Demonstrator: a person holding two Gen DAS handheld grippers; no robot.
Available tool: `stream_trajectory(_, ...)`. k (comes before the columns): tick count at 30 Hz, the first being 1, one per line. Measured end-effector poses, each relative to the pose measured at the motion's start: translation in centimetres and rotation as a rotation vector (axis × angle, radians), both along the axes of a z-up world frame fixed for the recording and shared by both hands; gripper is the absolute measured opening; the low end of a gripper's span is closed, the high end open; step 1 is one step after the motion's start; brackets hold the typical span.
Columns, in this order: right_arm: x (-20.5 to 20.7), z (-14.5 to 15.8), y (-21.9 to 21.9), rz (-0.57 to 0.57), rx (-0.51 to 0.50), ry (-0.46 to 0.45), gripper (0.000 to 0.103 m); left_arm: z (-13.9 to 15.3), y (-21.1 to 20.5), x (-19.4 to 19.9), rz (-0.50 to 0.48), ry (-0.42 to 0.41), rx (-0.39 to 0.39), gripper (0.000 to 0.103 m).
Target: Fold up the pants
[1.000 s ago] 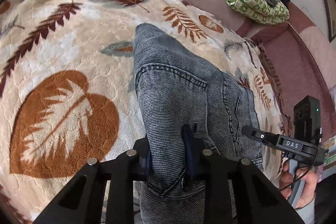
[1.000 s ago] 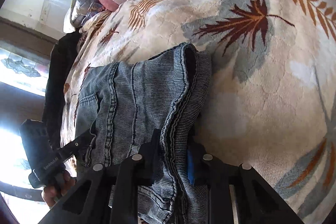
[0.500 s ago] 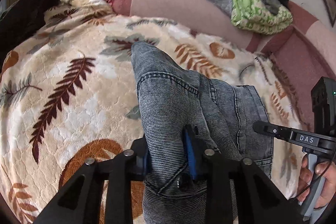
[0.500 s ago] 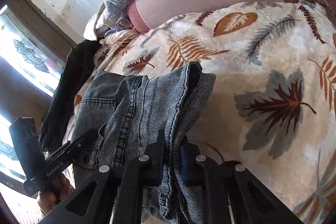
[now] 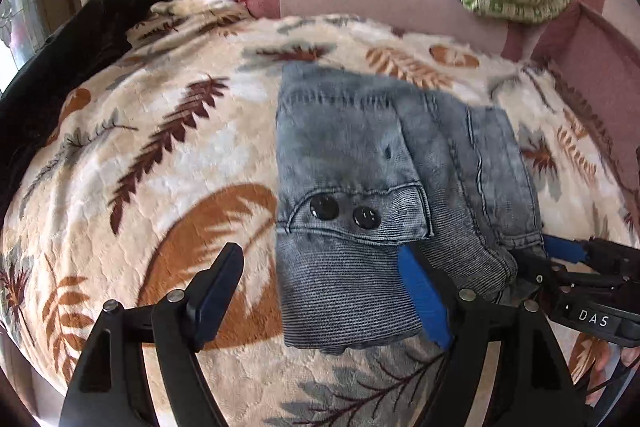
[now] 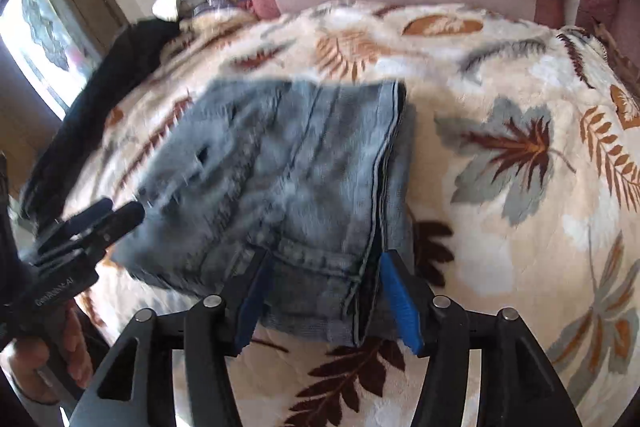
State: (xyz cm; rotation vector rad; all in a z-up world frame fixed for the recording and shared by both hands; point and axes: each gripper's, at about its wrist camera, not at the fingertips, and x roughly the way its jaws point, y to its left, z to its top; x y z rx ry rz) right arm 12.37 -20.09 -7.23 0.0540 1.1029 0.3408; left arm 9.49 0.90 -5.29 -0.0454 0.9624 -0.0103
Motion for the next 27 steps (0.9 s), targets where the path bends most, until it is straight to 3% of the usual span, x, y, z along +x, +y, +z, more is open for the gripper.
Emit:
stream_trajectory(4,-2.0,3.5,-1.2,-0.026,0.038,-0.079,0.061,2.9,0.2,-2.2,0.047,-0.062,0.007,0.080)
stream_trajectory(7,-5.9,7.2,-2.1,-0.054,0.018,-0.232,0.085,5.9,-0.1,-4.8,0.065,-0.160,0.034,0.081)
stream_trajectory(10,-9.7,9.2,-3.1,-0.101,-0.002,-0.336,0.093,7.7,-0.1,-6.7,0.073,-0.195,-0.001,0.086)
stream_trajectory(17,-15.5,10.9,-4.4,-0.156,-0.025,-0.435,0.096,9.2,-1.2,-9.5,0.101,-0.218,0.007,0.086)
stream_trajectory(22,-16.8,11.1,-4.2,-0.141,-0.049,-0.459,0.097,10.4,-1.8,-11.0,0.090,-0.242,0.020,0.087)
stream_trajectory(27,-17.0,11.2,-3.7,-0.122,-0.051,-0.459,0.097,11.4,-2.4,-11.8,0.063,-0.262,0.029,0.094)
